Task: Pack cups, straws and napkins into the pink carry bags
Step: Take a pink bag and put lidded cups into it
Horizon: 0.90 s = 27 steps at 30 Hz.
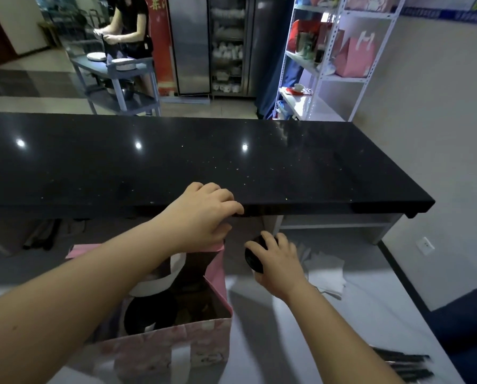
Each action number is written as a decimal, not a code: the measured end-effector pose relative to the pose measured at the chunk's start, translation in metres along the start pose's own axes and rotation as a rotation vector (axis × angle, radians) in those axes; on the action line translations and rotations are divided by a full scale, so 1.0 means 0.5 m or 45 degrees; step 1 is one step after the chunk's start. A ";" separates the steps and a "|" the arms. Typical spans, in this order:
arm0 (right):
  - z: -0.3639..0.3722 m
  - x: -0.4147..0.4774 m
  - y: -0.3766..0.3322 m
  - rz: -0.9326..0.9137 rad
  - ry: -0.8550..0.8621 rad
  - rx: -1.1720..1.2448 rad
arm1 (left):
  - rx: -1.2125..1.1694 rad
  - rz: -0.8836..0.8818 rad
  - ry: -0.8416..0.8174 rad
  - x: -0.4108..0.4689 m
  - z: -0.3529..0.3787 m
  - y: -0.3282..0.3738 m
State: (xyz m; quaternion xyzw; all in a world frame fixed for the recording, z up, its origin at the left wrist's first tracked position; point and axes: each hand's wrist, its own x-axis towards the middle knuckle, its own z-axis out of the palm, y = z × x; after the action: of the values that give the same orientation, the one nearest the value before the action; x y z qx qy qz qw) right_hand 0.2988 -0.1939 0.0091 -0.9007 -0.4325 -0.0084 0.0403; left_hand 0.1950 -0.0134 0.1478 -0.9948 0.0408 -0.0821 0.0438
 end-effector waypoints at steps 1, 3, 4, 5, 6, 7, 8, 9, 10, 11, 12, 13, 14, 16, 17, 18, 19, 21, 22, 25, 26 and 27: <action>-0.019 -0.008 -0.009 -0.017 0.036 0.018 | -0.026 -0.005 0.018 -0.011 -0.009 -0.002; -0.060 -0.024 -0.031 -0.052 0.139 0.045 | -0.105 -0.020 0.061 -0.040 -0.029 -0.006; -0.081 -0.032 -0.043 -0.072 0.200 0.054 | -0.160 -0.031 0.087 -0.057 -0.040 -0.009; -0.100 -0.038 -0.054 -0.088 0.256 0.054 | -0.222 -0.043 0.122 -0.074 -0.050 -0.012; -0.120 -0.042 -0.063 -0.097 0.300 0.037 | -0.281 -0.058 0.159 -0.093 -0.058 -0.016; -0.139 -0.043 -0.071 -0.098 0.330 0.006 | -0.331 -0.077 0.191 -0.113 -0.064 -0.020; -0.158 -0.042 -0.079 -0.091 0.348 -0.026 | -0.371 -0.094 0.207 -0.133 -0.069 -0.024; -0.177 -0.040 -0.087 -0.078 0.354 -0.052 | -0.408 -0.105 0.212 -0.154 -0.073 -0.027; -0.196 -0.037 -0.095 -0.062 0.359 -0.069 | -0.455 -0.111 0.213 -0.176 -0.076 -0.029; -0.215 -0.035 -0.103 -0.048 0.372 -0.076 | -0.511 -0.112 0.215 -0.197 -0.078 -0.031; -0.234 -0.035 -0.114 -0.039 0.396 -0.070 | -0.563 -0.109 0.217 -0.219 -0.079 -0.031; -0.253 -0.037 -0.126 -0.038 0.425 -0.051 | -0.607 -0.106 0.213 -0.238 -0.078 -0.032; -0.271 -0.039 -0.139 -0.046 0.457 -0.014 | -0.641 -0.113 0.188 -0.255 -0.074 -0.035; -0.305 -0.050 -0.171 -0.077 0.533 0.106 | -0.668 -0.164 0.044 -0.283 -0.056 -0.041; -0.321 -0.058 -0.189 -0.097 0.563 0.168 | -0.640 -0.202 -0.044 -0.293 -0.042 -0.045; -0.335 -0.067 -0.207 -0.117 0.579 0.232 | -0.601 -0.240 -0.106 -0.300 -0.027 -0.048; -0.347 -0.078 -0.224 -0.141 0.587 0.304 | -0.582 -0.269 -0.134 -0.305 -0.013 -0.052; -0.361 -0.103 -0.255 -0.212 0.594 0.455 | -0.615 -0.275 -0.115 -0.309 0.005 -0.057; -0.362 -0.115 -0.270 -0.249 0.582 0.499 | -0.628 -0.243 -0.089 -0.308 0.009 -0.058; -0.334 -0.139 -0.314 -0.288 0.468 0.423 | -0.567 -0.158 -0.106 -0.303 0.021 -0.062; -0.316 -0.141 -0.326 -0.276 0.408 0.337 | -0.531 -0.163 -0.143 -0.303 0.026 -0.062; -0.294 -0.141 -0.334 -0.257 0.338 0.239 | -0.502 -0.172 -0.182 -0.305 0.034 -0.063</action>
State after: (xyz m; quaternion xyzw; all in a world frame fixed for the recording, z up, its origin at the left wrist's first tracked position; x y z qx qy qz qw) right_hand 0.1272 -0.1567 0.1631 -0.8361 -0.5103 -0.0910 0.1797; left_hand 0.0501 0.0327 0.1099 -0.9879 -0.0141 -0.0044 -0.1545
